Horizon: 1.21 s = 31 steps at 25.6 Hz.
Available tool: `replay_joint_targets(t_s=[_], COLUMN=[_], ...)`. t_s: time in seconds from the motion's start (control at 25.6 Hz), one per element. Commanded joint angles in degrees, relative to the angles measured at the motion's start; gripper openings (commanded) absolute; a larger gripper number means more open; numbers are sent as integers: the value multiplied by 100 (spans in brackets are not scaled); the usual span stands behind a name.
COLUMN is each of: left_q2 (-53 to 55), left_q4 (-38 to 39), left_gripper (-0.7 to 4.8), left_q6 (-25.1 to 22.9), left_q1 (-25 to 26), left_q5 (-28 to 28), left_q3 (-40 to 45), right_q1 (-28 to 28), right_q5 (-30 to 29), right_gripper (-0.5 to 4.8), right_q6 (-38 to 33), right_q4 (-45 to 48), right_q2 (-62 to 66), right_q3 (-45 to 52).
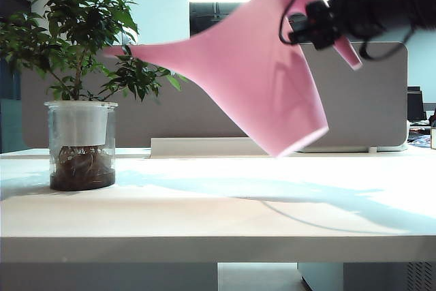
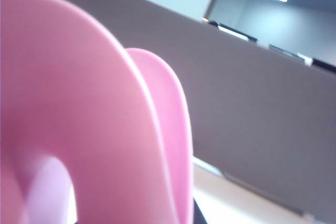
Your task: Pick up the watering can from the table, water the potted plant, and put the can back.
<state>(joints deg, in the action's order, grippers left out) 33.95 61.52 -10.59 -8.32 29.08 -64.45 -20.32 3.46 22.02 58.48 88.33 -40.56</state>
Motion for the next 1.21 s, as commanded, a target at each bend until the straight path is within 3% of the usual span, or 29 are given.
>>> replay_joint_targets(t_s=[0.04,0.31,0.58,1.21], left_q2=[-2,-2,-2,-2], left_q4=[-74,-76,-87,-201], left_gripper=[3,3,3,3], left_q6=[-11,7,2,7], left_q1=[-7,-7,-7,-7], left_q5=[9,28,28,28], left_q3=[-15,-15,-15,-15], right_q1=[236,289,289,286], right_q5=[48,48,-81,-140], right_gripper=[-2,-2,-2,-2], right_q6=[-728,-1386,-2144,-2133], right_q4=[1045,2175,2203,2221], right_q2=[308,1471,2155,2155], right_q3=[153,151,238,914])
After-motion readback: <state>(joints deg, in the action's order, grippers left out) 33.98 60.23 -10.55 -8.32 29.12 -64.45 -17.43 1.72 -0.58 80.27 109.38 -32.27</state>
